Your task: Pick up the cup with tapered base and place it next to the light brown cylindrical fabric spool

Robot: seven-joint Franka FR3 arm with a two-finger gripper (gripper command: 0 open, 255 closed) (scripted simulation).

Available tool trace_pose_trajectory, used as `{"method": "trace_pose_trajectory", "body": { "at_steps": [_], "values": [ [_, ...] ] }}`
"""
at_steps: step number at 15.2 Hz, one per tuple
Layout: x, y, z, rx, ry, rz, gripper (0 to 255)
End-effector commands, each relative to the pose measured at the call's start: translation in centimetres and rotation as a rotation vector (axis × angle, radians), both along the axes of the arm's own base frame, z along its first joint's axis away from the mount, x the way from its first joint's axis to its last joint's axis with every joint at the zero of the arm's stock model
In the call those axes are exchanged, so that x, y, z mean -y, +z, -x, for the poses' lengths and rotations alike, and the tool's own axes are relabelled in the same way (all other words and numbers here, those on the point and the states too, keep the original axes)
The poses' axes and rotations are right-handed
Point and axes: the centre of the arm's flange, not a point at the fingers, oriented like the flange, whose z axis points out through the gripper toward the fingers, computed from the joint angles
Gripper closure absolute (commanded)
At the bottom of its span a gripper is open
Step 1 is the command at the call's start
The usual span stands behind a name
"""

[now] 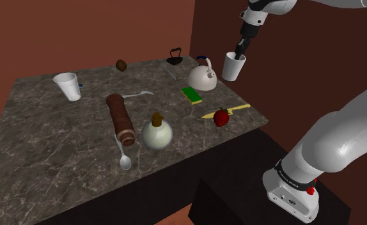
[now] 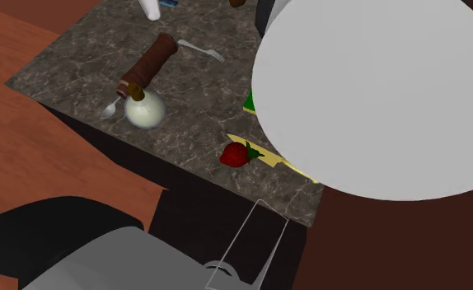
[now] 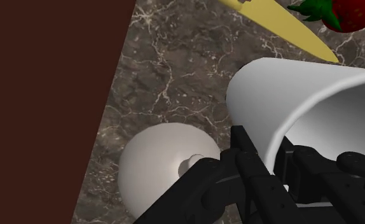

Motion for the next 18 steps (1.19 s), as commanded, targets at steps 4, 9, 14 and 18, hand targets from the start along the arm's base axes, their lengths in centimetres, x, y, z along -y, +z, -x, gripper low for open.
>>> {"method": "trace_pose_trajectory", "body": {
  "at_steps": [4,9,14,18],
  "values": [
    [0.1,2.7,0.0,0.0,0.0,0.0,255],
    [-2.2,4.0,-1.3,0.0,0.0,0.0,255],
    [-7.9,4.0,-4.6,0.0,0.0,0.0,255],
    [-12.5,4.1,-7.2,0.0,0.0,0.0,255]
  ]
}}
